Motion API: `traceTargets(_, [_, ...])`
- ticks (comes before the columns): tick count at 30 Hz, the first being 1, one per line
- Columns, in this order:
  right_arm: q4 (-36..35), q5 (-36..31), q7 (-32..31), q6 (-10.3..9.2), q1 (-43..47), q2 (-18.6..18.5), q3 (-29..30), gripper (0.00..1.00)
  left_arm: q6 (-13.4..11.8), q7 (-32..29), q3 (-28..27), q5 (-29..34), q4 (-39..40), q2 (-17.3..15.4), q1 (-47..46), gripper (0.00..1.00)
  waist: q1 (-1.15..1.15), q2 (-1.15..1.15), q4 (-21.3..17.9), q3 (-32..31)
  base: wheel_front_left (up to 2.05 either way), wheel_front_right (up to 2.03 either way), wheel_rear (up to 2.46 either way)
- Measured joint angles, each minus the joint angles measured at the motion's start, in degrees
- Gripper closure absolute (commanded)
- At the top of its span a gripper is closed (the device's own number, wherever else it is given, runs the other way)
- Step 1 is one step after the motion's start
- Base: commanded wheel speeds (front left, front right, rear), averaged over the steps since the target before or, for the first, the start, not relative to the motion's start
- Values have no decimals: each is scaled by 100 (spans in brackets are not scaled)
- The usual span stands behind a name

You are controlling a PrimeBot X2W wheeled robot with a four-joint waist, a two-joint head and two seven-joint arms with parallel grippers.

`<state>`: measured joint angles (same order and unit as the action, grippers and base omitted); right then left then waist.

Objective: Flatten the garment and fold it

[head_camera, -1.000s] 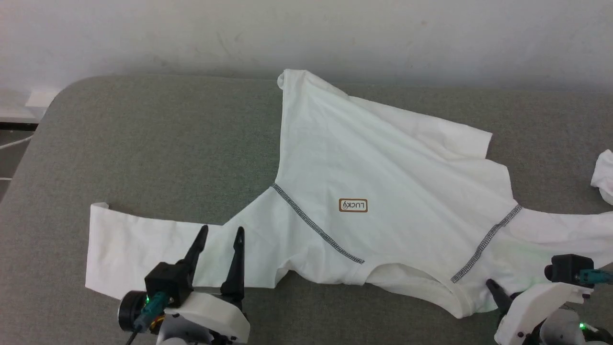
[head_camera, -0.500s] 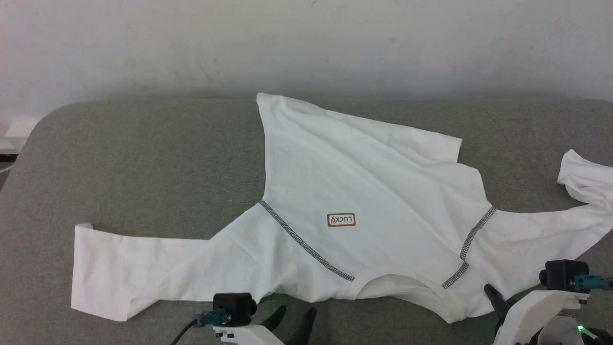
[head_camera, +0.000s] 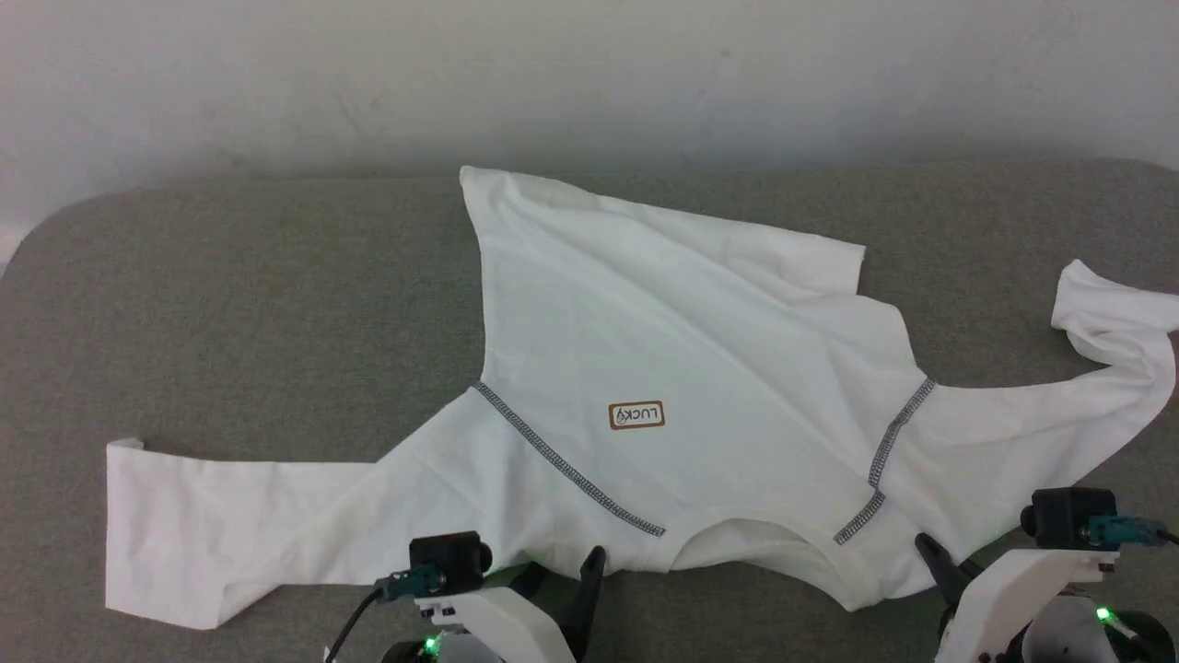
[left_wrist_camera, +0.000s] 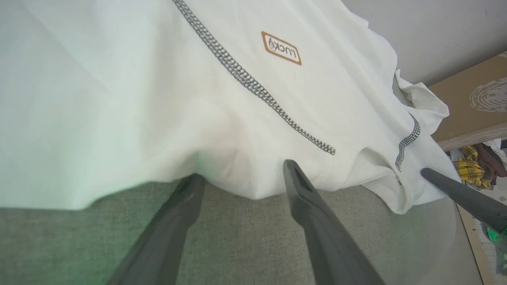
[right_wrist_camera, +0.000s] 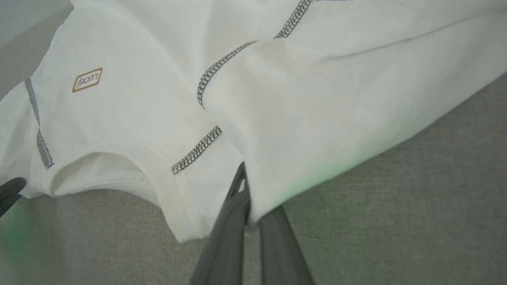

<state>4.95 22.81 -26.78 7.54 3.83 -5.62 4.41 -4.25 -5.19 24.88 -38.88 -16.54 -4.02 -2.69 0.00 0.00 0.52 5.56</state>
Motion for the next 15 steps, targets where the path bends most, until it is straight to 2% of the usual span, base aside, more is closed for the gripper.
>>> traceTargets(8, [-23,38,19,0,-16,-47,-43,100,181,222,192,8,-495,34,-346,0,-1,0,-39,124,0,0,0])
traceTargets(10, [-23,41,35,0,-26,-55,-49,100,288,226,255,18,-582,31,-416,100,-1,0,-40,144,0,0,0])
traceTargets(12, [-22,47,68,0,-30,-71,-51,100,376,219,336,65,-666,15,-478,100,0,0,-34,147,0,0,0])
traceTargets(15, [-30,47,166,0,-42,-125,-63,100,378,248,453,196,-727,-37,-477,100,0,0,-25,98,0,0,0])
